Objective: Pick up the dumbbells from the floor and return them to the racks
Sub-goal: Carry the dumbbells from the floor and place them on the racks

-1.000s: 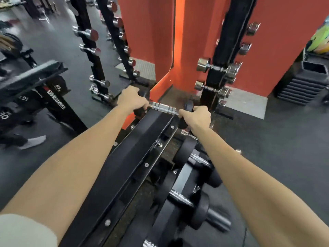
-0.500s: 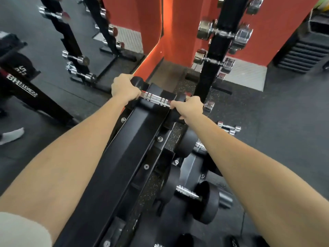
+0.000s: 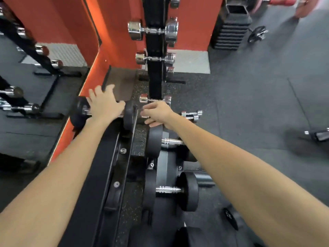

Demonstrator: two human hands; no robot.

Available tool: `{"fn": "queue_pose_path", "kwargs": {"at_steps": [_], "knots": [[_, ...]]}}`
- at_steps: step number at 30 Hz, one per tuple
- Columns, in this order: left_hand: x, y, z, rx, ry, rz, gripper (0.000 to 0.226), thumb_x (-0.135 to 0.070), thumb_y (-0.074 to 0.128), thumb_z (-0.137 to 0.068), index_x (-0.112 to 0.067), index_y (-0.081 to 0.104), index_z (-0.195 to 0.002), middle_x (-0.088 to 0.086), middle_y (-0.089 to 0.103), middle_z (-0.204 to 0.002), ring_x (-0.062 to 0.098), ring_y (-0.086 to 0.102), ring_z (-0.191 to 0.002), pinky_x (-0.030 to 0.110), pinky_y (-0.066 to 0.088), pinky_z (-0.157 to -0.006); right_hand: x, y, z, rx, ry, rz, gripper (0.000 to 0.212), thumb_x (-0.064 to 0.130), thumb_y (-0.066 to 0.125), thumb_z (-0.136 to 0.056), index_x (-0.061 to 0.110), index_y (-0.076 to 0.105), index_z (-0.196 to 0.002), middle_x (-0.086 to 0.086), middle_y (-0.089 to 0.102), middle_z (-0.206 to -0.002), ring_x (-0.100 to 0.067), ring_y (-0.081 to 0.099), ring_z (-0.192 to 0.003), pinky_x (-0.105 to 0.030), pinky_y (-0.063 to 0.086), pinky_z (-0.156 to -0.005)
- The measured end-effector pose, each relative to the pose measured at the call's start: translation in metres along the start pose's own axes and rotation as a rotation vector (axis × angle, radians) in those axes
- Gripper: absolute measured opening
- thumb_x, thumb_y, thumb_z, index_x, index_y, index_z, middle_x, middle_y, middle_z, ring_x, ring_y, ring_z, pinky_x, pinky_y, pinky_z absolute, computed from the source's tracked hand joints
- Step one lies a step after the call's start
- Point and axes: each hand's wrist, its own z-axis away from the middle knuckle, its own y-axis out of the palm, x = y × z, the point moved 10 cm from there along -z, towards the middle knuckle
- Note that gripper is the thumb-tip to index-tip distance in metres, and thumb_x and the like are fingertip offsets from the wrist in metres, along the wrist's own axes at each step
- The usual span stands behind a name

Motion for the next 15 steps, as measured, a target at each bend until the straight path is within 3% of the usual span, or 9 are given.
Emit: {"fn": "queue_pose_path", "kwargs": {"at_steps": [2, 5, 9, 15], "knots": [[-0.065, 0.018, 0.021, 0.059, 0.132, 0.071, 0.064, -0.032, 0.068, -0.091, -0.019, 0.049, -0.151, 0.026, 0.041, -0.155, 0.047, 0.034, -0.146, 0.053, 0.028, -0.122, -0.017, -0.033, 0.020, -0.053, -0.015, -0.080, 0.030, 0.015, 0.065, -0.100, 0.014, 0.065, -0.129, -0.015, 0.075, -0.123, -0.016, 0.067, -0.072, -0.036, 0.063, -0.080], [-0.156, 0.036, 0.062, 0.161, 0.262, 0.227, 0.051, -0.031, 0.066, -0.093, -0.020, 0.057, -0.142, 0.018, 0.053, -0.146, 0.039, 0.052, -0.133, 0.047, 0.043, -0.107, -0.047, -0.097, 0.065, -0.139, -0.030, -0.128, 0.023, 0.012, 0.062, -0.099, 0.019, 0.064, -0.122, -0.015, 0.075, -0.122, -0.014, 0.066, -0.069, -0.031, 0.060, -0.074], [-0.261, 0.065, 0.133, 0.312, 0.416, 0.281, 0.042, -0.029, 0.063, -0.094, -0.022, 0.064, -0.136, 0.006, 0.064, -0.139, 0.026, 0.058, -0.128, 0.040, 0.046, -0.104, -0.099, -0.209, 0.151, -0.349, -0.038, -0.270, 0.027, 0.005, 0.059, -0.098, 0.017, 0.064, -0.122, -0.010, 0.074, -0.108, -0.011, 0.063, -0.063, -0.025, 0.054, -0.064], [-0.402, 0.097, 0.264, 0.453, 0.607, 0.248, 0.034, -0.029, 0.064, -0.090, -0.028, 0.068, -0.124, -0.002, 0.071, -0.125, 0.023, 0.061, -0.121, 0.041, 0.049, -0.105, -0.187, -0.352, 0.309, -0.671, -0.092, -0.458, 0.033, 0.009, 0.060, -0.096, 0.017, 0.064, -0.128, -0.006, 0.073, -0.113, -0.014, 0.067, -0.074, -0.023, 0.054, -0.066]]}}
